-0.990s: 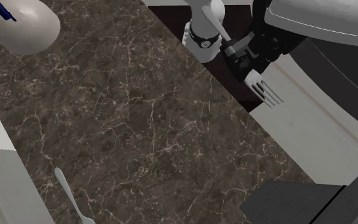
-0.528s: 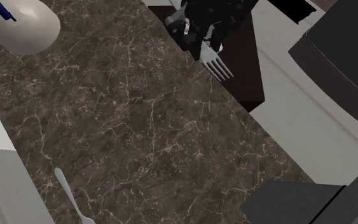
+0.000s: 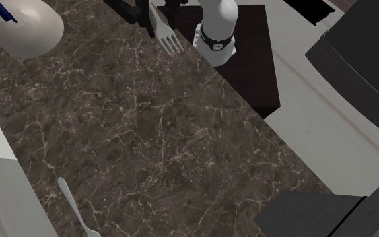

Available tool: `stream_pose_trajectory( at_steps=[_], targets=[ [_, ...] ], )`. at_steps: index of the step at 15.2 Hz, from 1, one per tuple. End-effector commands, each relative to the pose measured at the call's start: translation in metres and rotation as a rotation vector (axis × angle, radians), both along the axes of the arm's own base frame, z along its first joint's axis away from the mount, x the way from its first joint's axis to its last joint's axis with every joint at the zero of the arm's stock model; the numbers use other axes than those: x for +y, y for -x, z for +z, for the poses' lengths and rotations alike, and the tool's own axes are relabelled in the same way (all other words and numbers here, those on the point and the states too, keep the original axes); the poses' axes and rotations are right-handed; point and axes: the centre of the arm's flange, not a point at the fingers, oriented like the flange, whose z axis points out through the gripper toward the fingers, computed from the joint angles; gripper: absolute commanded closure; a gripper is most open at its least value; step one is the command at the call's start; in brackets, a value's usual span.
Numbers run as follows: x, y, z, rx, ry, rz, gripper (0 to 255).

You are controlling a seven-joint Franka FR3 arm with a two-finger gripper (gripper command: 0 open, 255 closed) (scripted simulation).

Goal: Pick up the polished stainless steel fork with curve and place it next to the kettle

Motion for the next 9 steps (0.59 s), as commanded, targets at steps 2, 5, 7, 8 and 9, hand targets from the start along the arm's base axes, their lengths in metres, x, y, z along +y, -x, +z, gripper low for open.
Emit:
stream_pose_trajectory(
  at_steps=[2,5,7,8,9],
  targets=[
    [-0.033,0.022,-0.003,0.001,0.000,0.001,255],
    [-0.068,0.042,-0.003,0.001,0.000,0.001,255],
    [-0.090,0.055,-0.003,0.001,0.000,0.001,255],
    [-0.102,0.061,-0.003,0.001,0.000,0.001,255],
    [-0.113,0.068,-0.003,0.001,0.000,0.001,255]
  ],
)
